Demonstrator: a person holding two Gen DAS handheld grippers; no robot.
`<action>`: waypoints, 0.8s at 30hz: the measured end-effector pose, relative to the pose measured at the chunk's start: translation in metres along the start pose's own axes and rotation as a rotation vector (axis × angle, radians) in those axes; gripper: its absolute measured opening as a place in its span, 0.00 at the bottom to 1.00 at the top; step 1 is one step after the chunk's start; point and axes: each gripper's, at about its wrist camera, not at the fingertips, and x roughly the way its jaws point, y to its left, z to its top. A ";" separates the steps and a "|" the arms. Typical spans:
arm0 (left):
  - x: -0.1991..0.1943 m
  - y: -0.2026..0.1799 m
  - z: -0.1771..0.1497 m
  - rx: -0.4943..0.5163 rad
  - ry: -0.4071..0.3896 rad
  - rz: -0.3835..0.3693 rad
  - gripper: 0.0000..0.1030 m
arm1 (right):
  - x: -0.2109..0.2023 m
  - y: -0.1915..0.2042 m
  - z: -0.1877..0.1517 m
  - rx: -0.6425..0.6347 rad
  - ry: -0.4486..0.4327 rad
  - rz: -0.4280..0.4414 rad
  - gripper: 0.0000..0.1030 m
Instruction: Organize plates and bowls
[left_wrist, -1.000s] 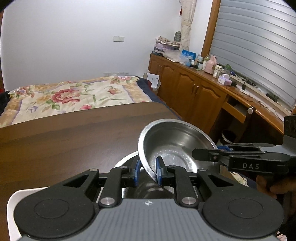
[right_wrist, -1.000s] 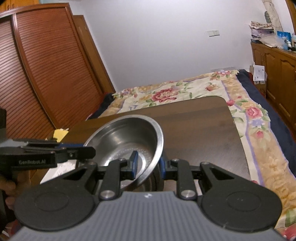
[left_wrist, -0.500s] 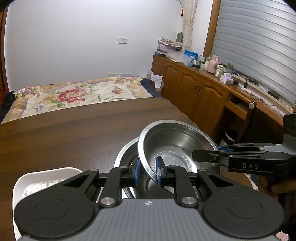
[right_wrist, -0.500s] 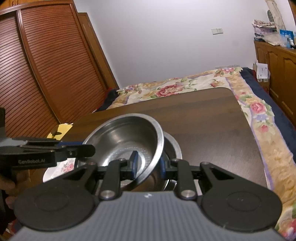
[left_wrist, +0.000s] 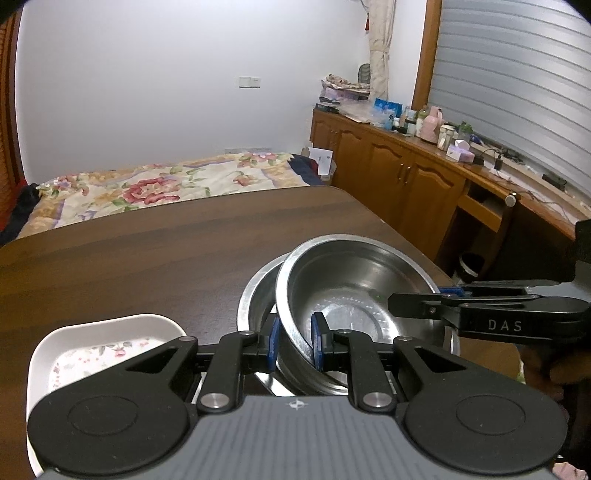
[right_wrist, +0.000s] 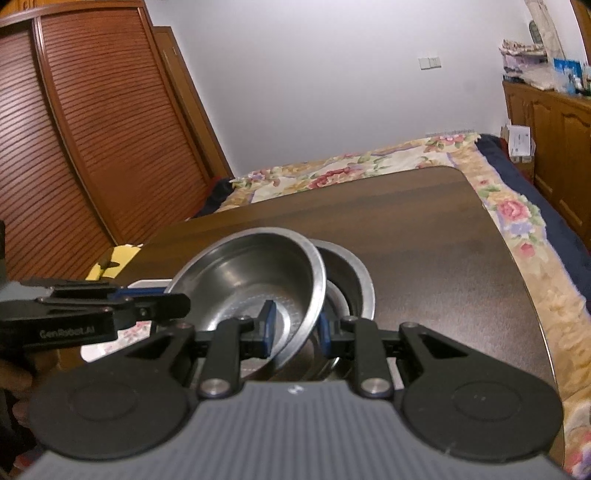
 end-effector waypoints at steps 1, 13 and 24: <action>0.001 -0.001 -0.001 0.005 -0.001 0.006 0.19 | 0.000 0.002 -0.001 -0.015 -0.005 -0.009 0.25; 0.010 -0.005 -0.012 0.033 0.002 0.048 0.19 | 0.006 0.009 -0.007 -0.120 -0.036 -0.093 0.25; 0.015 -0.010 -0.014 0.040 -0.006 0.048 0.19 | 0.009 0.013 -0.007 -0.180 -0.049 -0.113 0.26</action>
